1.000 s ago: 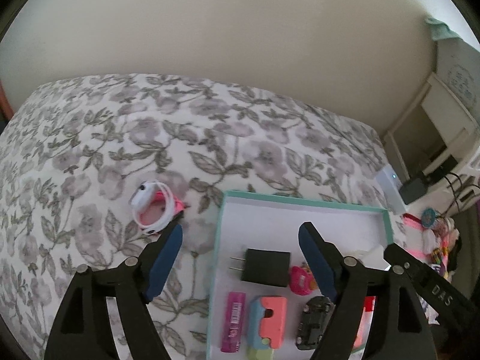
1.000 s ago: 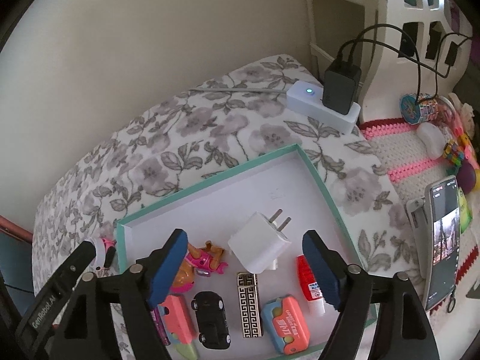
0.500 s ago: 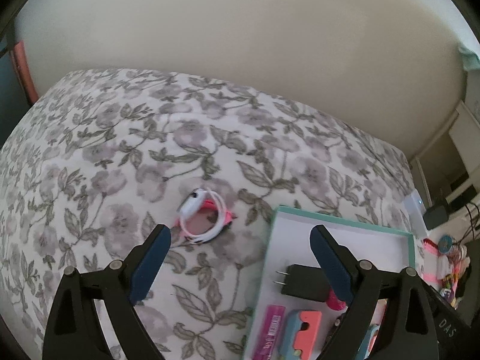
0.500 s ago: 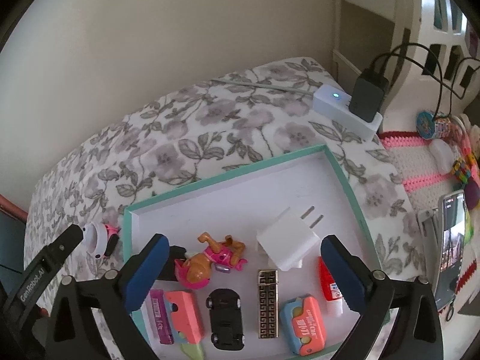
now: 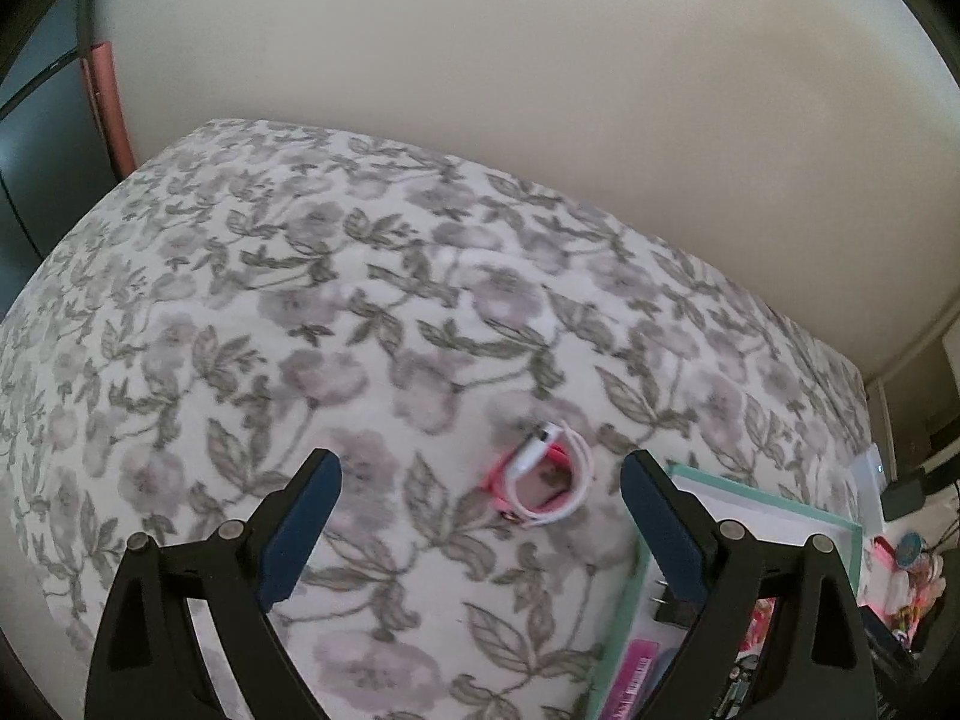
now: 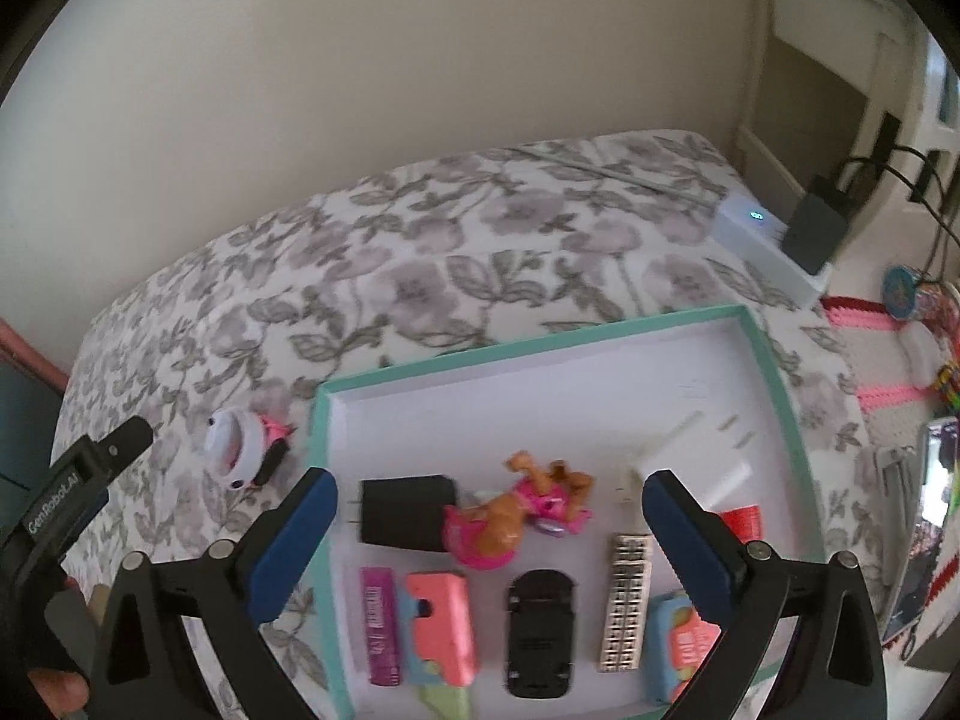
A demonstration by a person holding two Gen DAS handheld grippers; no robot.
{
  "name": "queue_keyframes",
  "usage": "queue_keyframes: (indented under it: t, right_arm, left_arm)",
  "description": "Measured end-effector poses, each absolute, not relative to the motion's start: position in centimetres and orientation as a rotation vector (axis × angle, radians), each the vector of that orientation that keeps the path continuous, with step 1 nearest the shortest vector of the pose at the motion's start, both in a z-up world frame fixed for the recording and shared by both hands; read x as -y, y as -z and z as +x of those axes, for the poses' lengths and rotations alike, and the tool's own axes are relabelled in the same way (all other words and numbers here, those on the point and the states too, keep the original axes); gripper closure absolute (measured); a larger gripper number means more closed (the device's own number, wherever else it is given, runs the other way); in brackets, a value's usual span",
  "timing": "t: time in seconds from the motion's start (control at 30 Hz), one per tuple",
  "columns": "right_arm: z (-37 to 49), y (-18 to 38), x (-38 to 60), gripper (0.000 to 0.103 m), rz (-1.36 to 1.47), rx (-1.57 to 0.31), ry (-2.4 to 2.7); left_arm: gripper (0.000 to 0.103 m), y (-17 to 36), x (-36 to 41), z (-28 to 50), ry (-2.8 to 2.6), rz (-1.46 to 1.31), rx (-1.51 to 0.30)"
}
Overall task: Organize rigid objects
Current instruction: 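Move both grippers back from the tray toward the white-pink toy watch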
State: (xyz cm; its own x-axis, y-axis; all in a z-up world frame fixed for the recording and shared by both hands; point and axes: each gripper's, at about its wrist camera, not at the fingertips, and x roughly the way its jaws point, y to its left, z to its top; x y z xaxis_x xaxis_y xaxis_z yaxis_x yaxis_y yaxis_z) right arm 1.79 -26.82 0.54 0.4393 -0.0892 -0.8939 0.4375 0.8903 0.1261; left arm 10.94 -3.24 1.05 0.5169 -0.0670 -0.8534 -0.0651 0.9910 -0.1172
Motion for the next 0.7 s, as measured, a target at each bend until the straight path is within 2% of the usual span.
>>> queue_keyframes:
  t: [0.43, 0.7]
  right_arm:
    - [3.8, -0.3, 22.2, 0.0, 0.287, -1.093, 0.257]
    - [4.9, 0.7, 21.3, 0.0, 0.285, -1.109, 0.238]
  left_arm:
    - [0.008, -0.5, 1.3, 11.8, 0.012, -0.167, -1.031]
    - [0.008, 1.7, 1.4, 13.0, 0.047, -0.163, -1.091]
